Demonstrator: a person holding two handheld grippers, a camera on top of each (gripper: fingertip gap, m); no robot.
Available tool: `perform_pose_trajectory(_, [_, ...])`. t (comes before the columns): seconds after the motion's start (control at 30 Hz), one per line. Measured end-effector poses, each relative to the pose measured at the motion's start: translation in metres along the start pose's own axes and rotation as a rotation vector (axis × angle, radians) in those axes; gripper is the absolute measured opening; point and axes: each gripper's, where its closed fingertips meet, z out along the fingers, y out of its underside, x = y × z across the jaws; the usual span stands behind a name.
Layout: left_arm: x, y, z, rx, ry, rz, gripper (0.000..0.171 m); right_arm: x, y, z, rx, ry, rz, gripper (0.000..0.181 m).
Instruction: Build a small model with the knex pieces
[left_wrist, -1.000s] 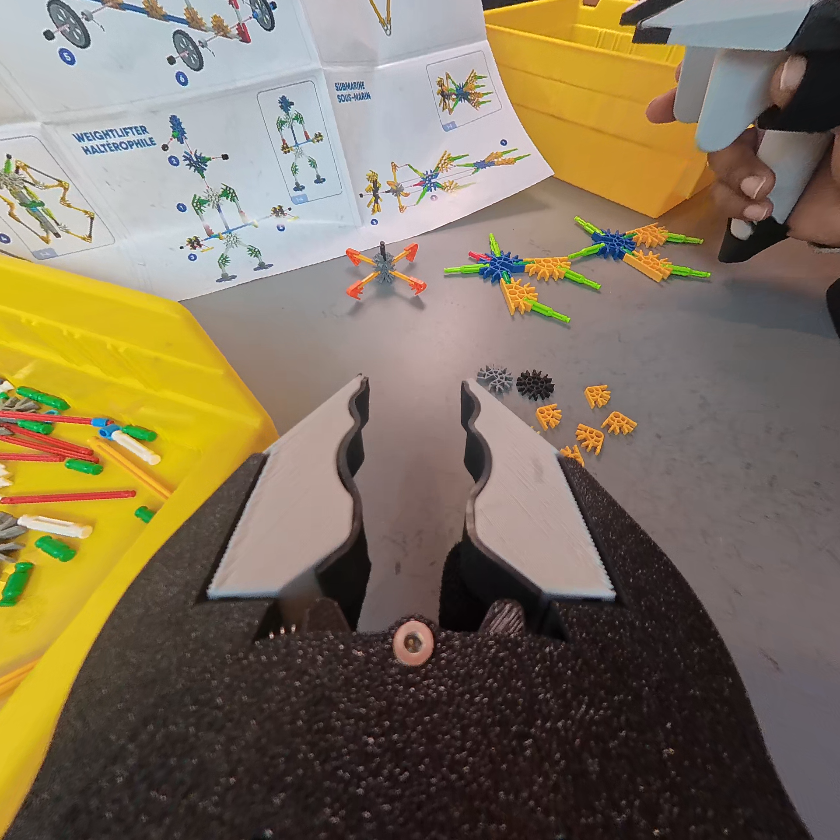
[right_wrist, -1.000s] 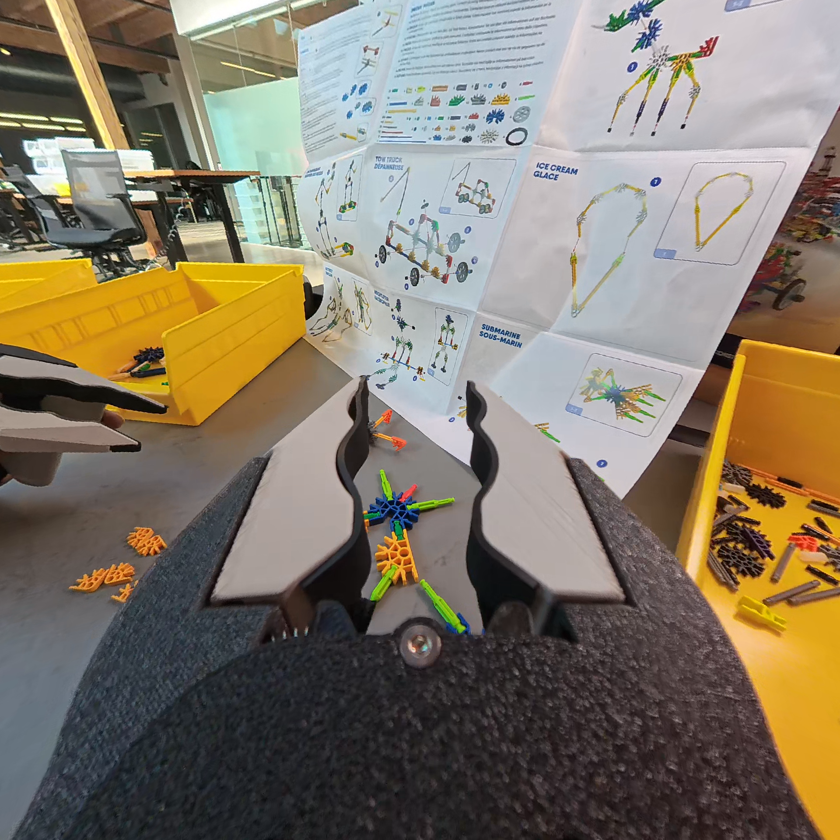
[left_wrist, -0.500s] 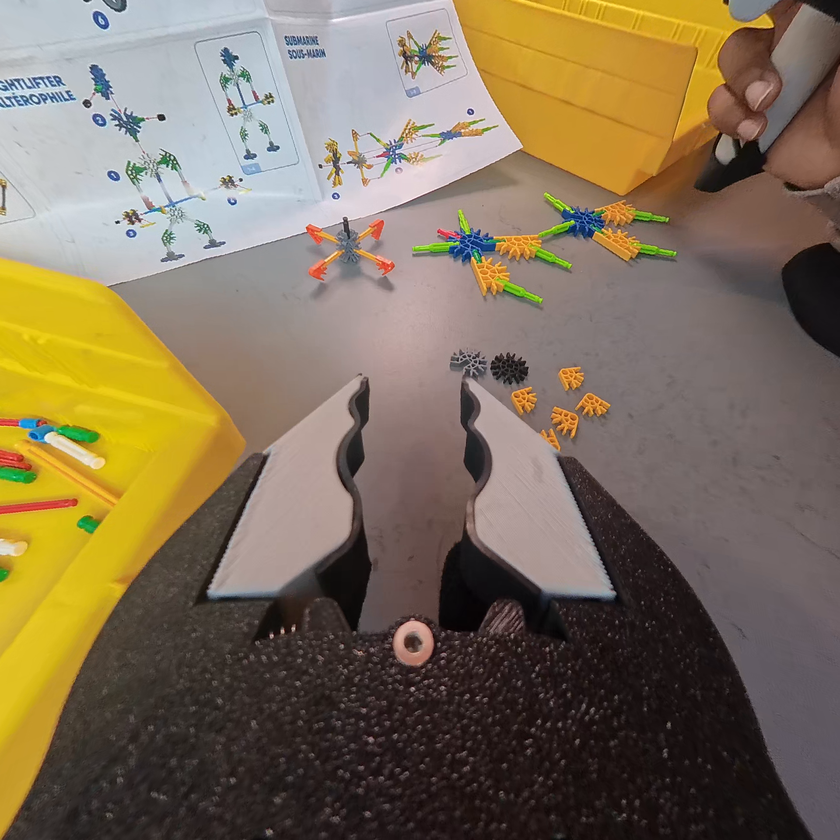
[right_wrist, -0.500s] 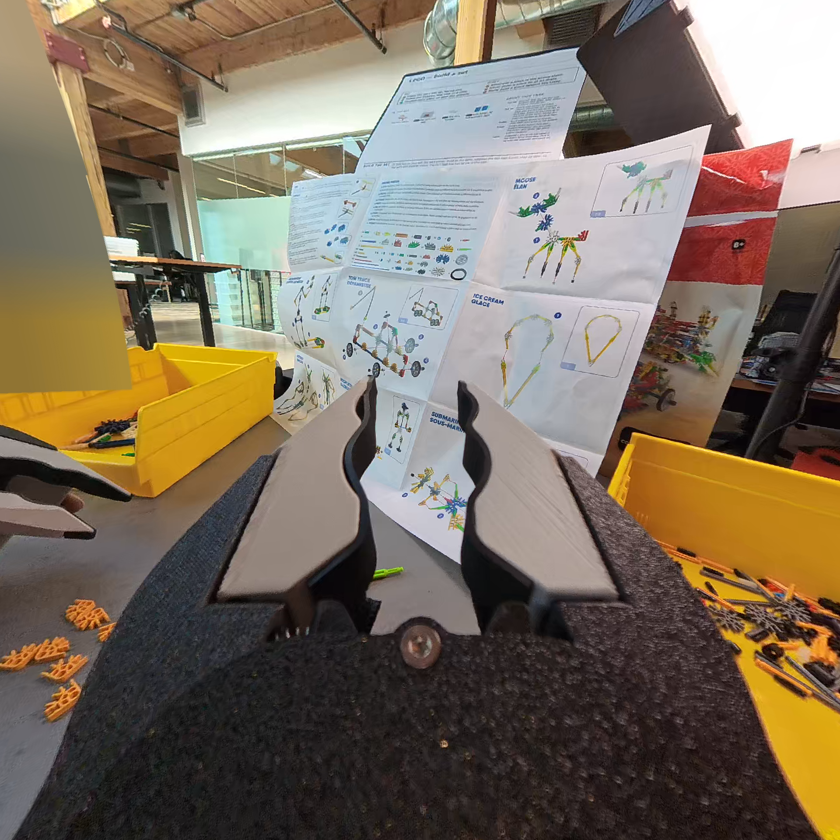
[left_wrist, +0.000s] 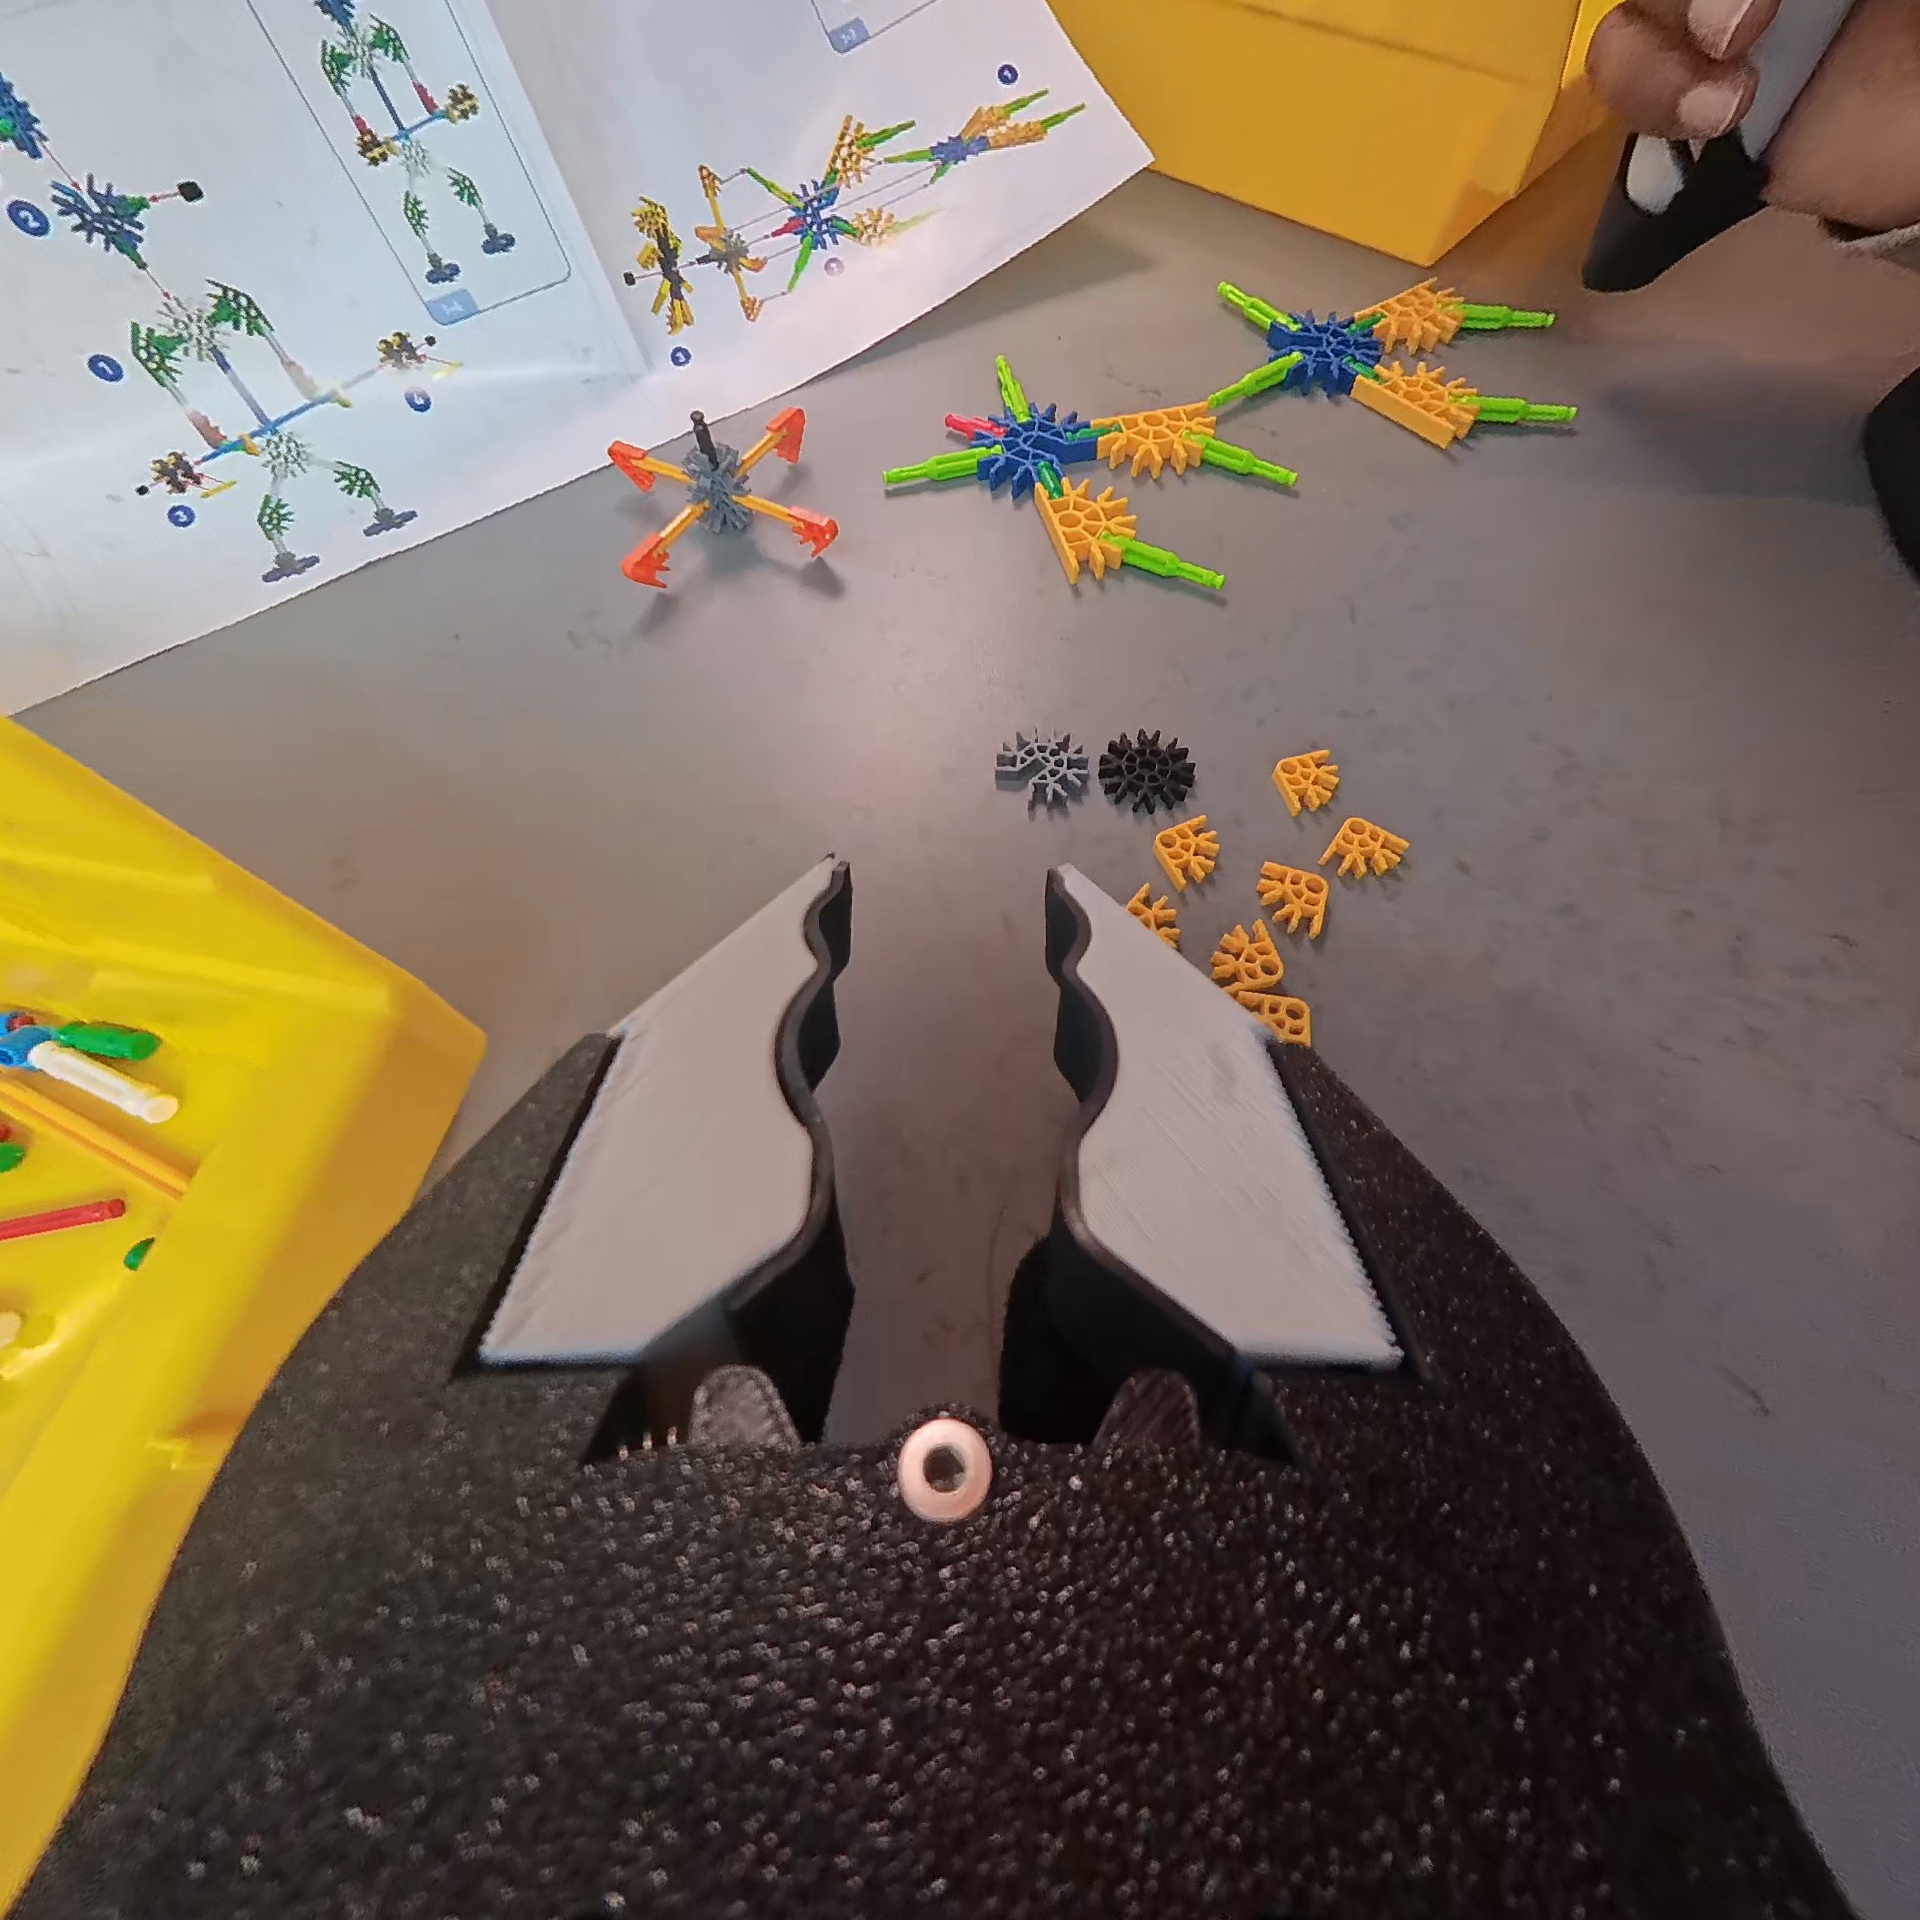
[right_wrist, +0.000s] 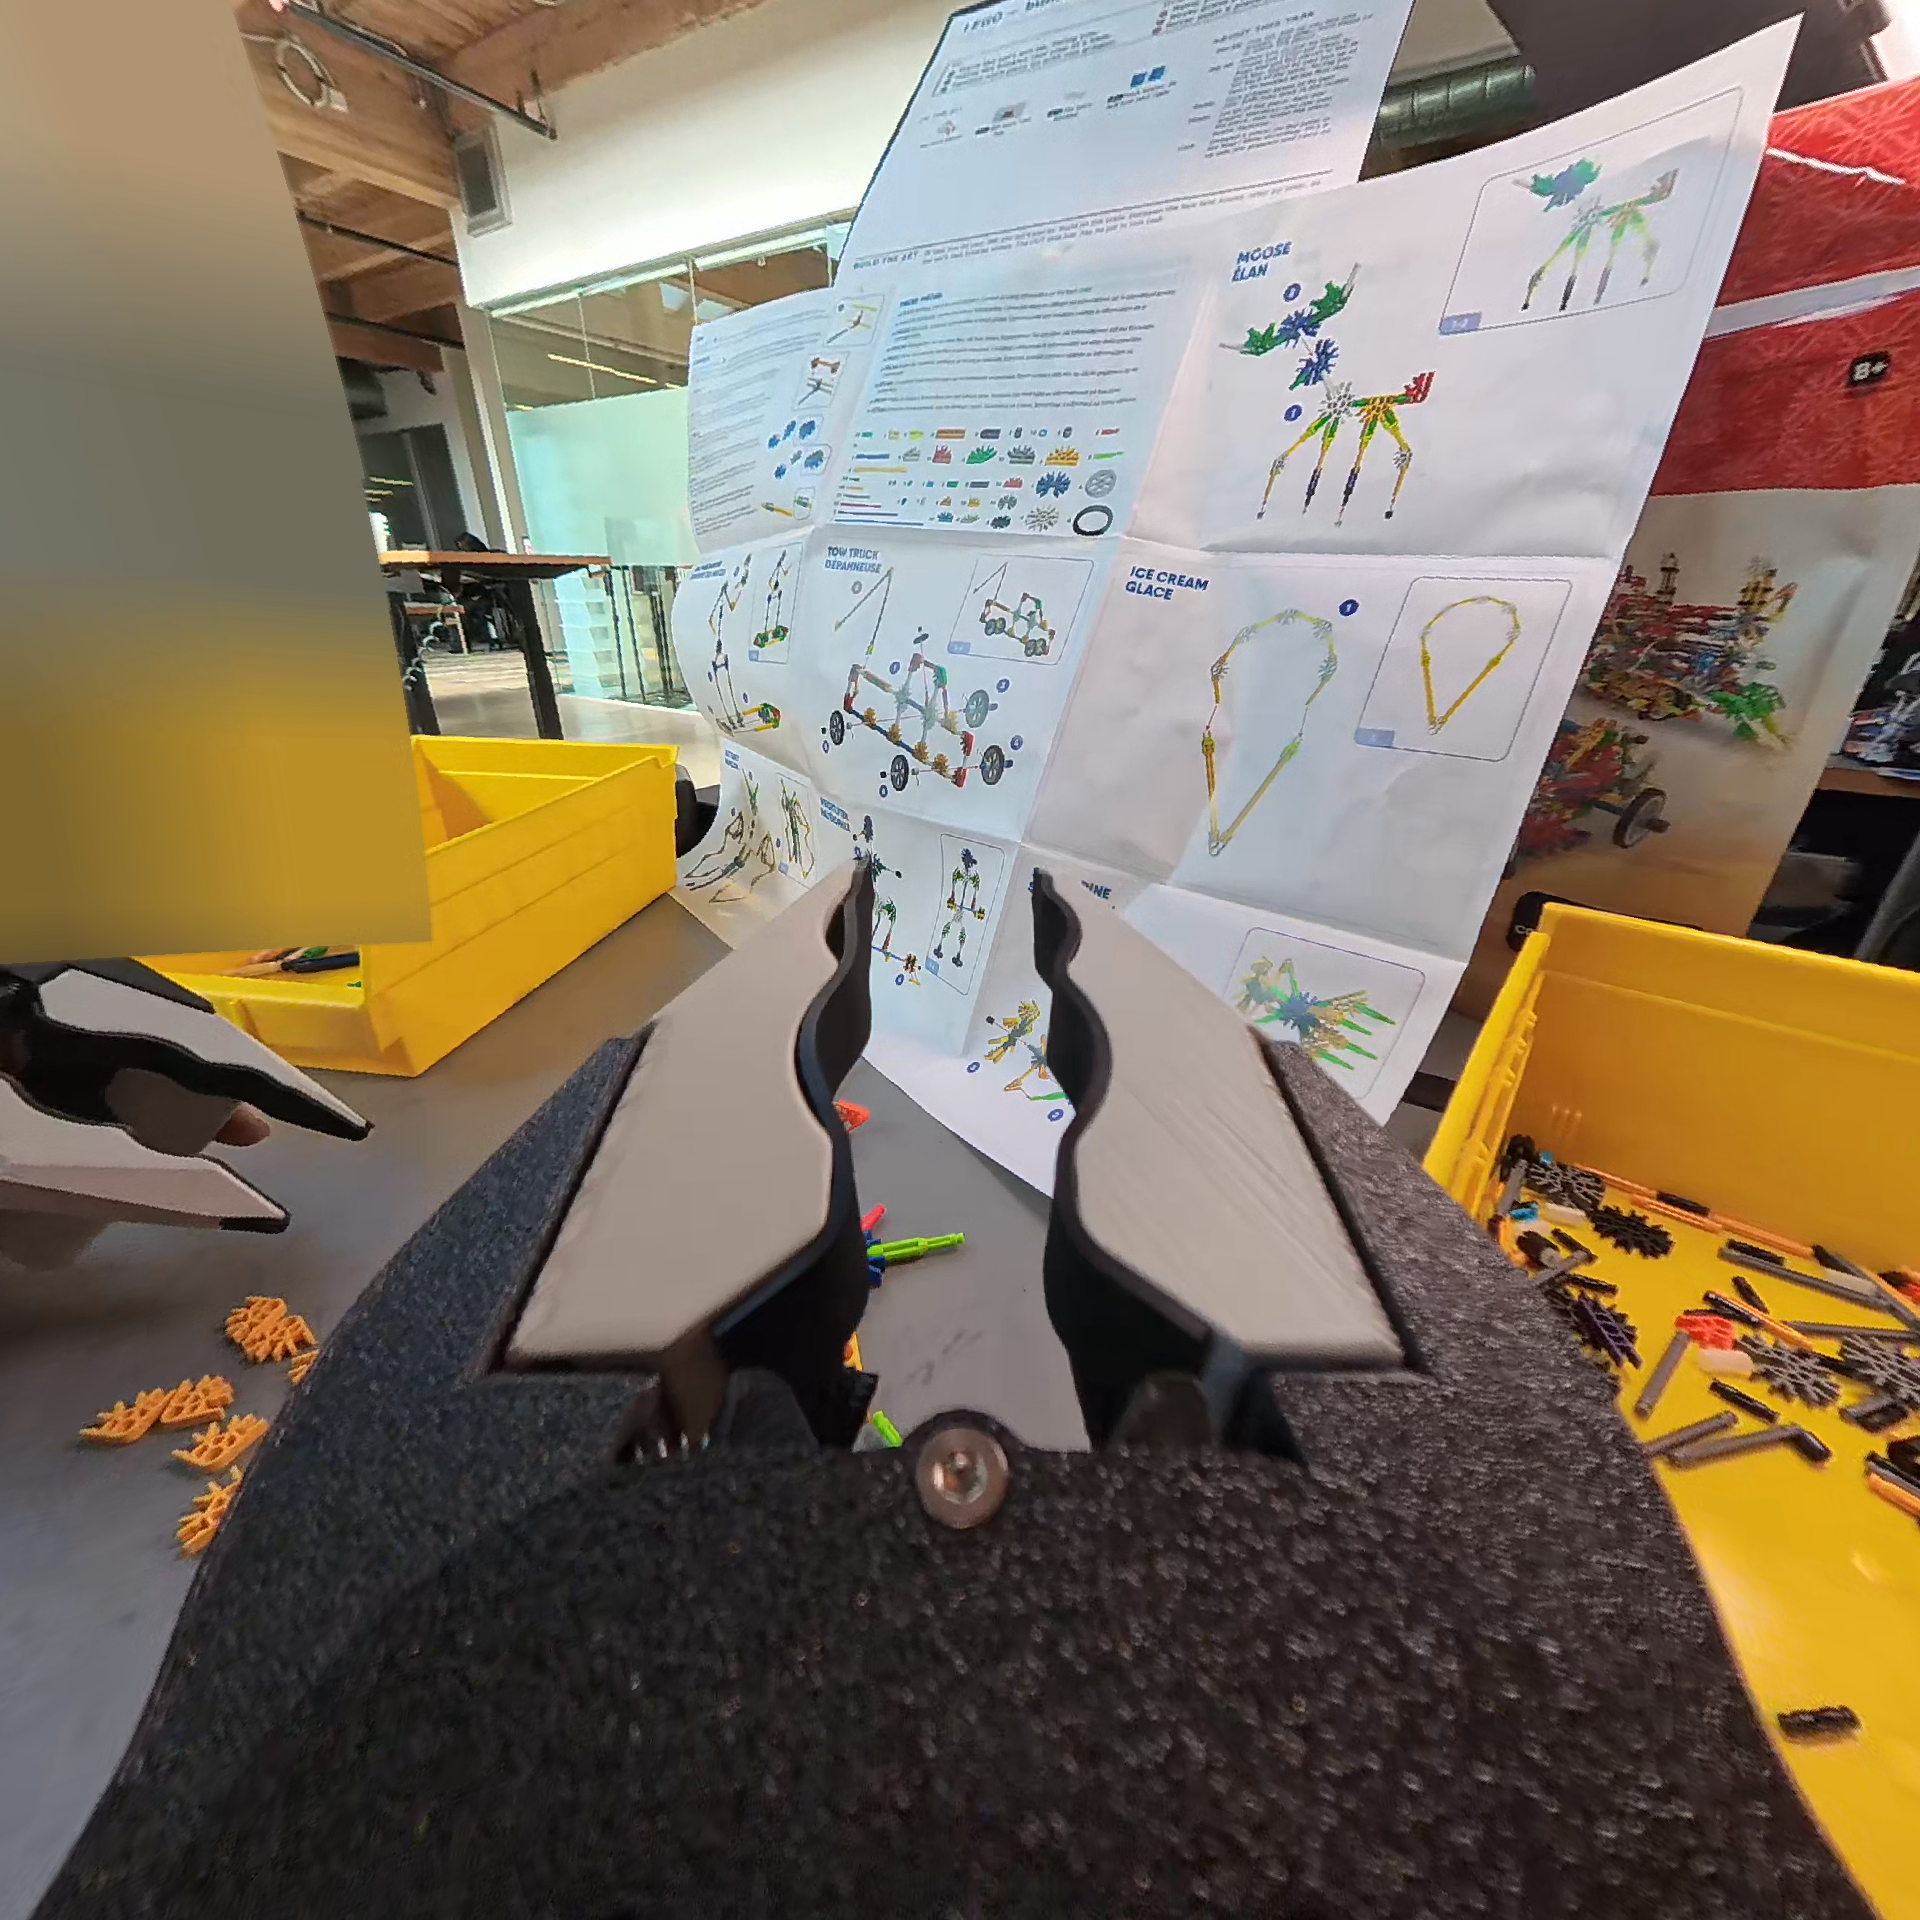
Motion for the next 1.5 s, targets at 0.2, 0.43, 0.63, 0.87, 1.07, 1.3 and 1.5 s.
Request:
perform_pose_trajectory(0.2, [0.003,-0.006,0.014,-0.012,0.024,0.028,0.037,-0.006,0.011,0.004,-0.04,-0.034,-0.003,0.021])
perform_pose_trajectory(0.43, [0.016,0.001,0.044,-0.146,0.187,0.207,0.037,-0.013,0.022,0.008,-0.091,-0.079,0.015,0.021])
perform_pose_trajectory(0.63, [0.023,0.001,0.052,-0.17,0.29,0.143,0.033,-0.019,0.029,0.009,-0.12,-0.111,0.015,0.021])
perform_pose_trajectory(0.87, [0.029,0.003,0.05,-0.162,0.285,0.173,0.02,-0.027,0.044,0.012,-0.18,-0.143,-0.014,0.02])
perform_pose_trajectory(1.07, [0.024,0.004,0.048,-0.173,0.265,0.1,0.019,-0.024,0.052,0.015,-0.208,-0.125,-0.041,0.02])
perform_pose_trajectory(1.3, [0.013,0.004,0.046,-0.166,0.23,0.066,0.019,-0.013,0.046,0.013,-0.171,-0.075,-0.015,0.02])
perform_pose_trajectory(1.5, [0.01,-0.001,0.043,-0.129,0.207,0.059,0.019,-0.008,0.036,0.01,-0.134,-0.052,-0.025,0.02])
